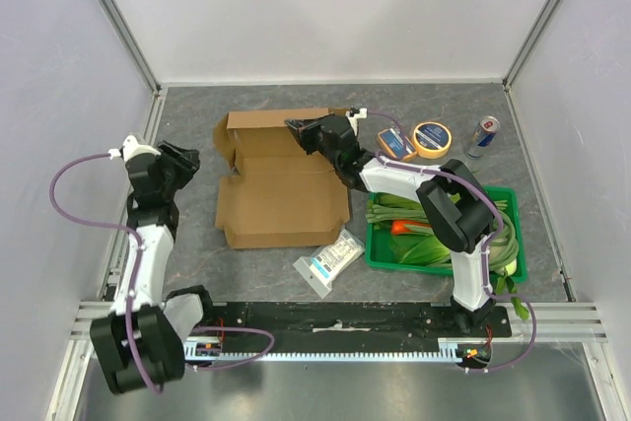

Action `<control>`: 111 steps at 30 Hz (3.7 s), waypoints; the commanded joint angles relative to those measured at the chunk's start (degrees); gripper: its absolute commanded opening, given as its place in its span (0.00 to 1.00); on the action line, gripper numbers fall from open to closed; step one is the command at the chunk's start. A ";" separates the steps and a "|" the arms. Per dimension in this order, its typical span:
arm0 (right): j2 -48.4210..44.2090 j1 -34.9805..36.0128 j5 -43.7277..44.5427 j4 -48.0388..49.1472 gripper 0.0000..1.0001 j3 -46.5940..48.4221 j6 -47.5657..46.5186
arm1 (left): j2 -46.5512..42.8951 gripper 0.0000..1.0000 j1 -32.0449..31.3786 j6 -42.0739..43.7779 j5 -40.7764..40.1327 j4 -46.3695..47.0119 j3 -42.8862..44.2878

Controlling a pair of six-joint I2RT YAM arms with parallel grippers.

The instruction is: Fold the paper box

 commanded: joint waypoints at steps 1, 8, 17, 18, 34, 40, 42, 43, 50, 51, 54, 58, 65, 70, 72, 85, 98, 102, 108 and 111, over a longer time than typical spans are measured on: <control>-0.70 -0.12 -1.42 -3.03 0.00 -1.21 -0.76 | 9.19 0.54 1.17 1.40 -6.88 -4.94 5.23; 0.00 -0.12 -2.04 -2.86 0.00 -0.33 -0.41 | 26.08 0.49 -3.47 10.28 8.08 -4.14 13.77; 0.09 -0.21 -2.39 -2.95 0.00 -0.25 -0.06 | 31.71 0.43 -11.65 13.80 5.36 -2.21 18.69; 0.00 -0.29 -2.48 -2.95 0.00 -0.33 -0.06 | 31.89 0.45 -11.83 13.98 4.83 -2.21 18.78; 0.09 -0.29 -2.74 -3.30 0.00 0.54 -0.93 | 31.28 0.48 -11.83 23.29 0.07 21.42 9.12; 0.44 -0.21 -3.18 -3.30 0.00 1.16 -0.85 | 32.85 0.38 -14.82 23.21 -5.62 22.84 8.94; 0.62 -0.12 -3.35 -3.30 0.00 1.25 -0.76 | 32.95 0.35 -16.40 23.47 -7.65 23.71 8.76; 0.53 -0.12 -3.36 -3.38 0.00 1.34 -0.58 | 32.95 0.35 -17.10 23.47 -10.88 23.81 8.50; 0.18 -0.12 -3.44 -4.26 0.00 2.39 -0.23 | 33.64 0.18 -20.35 21.36 -19.26 25.04 7.70; 0.18 -0.21 -3.44 -4.26 0.00 2.39 -0.14 | 33.91 0.21 -20.62 21.45 -19.96 23.91 7.97; 0.00 -0.12 -3.44 -4.53 0.00 2.74 -0.14 | 34.35 0.47 -21.06 21.37 -20.67 24.07 8.76; 0.09 -0.12 -3.36 -4.70 0.00 2.83 -0.23 | 35.93 0.46 -21.24 21.01 -20.14 21.36 11.04; 0.44 0.41 -3.79 -4.44 0.00 2.74 1.25 | 40.32 0.08 -25.19 20.76 -33.21 10.57 18.60; -0.09 0.85 -3.26 -4.18 0.00 1.86 2.75 | 44.98 0.02 -27.73 16.71 -45.88 -2.11 26.95; 0.44 0.85 -3.79 -2.69 0.00 1.69 4.33 | 44.81 0.02 -28.18 16.71 -47.29 -2.38 26.78; -1.05 0.67 -2.74 -3.04 0.00 1.69 4.25 | 43.76 0.02 -28.97 24.52 -54.41 2.95 23.62; -0.26 0.06 -3.80 -1.01 0.00 0.64 3.72 | 28.39 0.66 -27.39 25.60 -30.73 17.20 8.96; -0.52 -0.12 -3.97 -0.75 0.00 0.11 3.55 | 24.16 0.68 -22.92 22.07 -22.36 18.62 5.60; -0.44 -0.30 -4.23 -0.48 0.00 0.54 3.81 | 28.19 0.61 -21.41 22.34 -19.70 14.76 8.32; -0.26 -0.38 -4.41 -0.48 0.00 0.72 3.99 | 30.39 0.55 -21.41 20.75 -19.88 12.64 9.64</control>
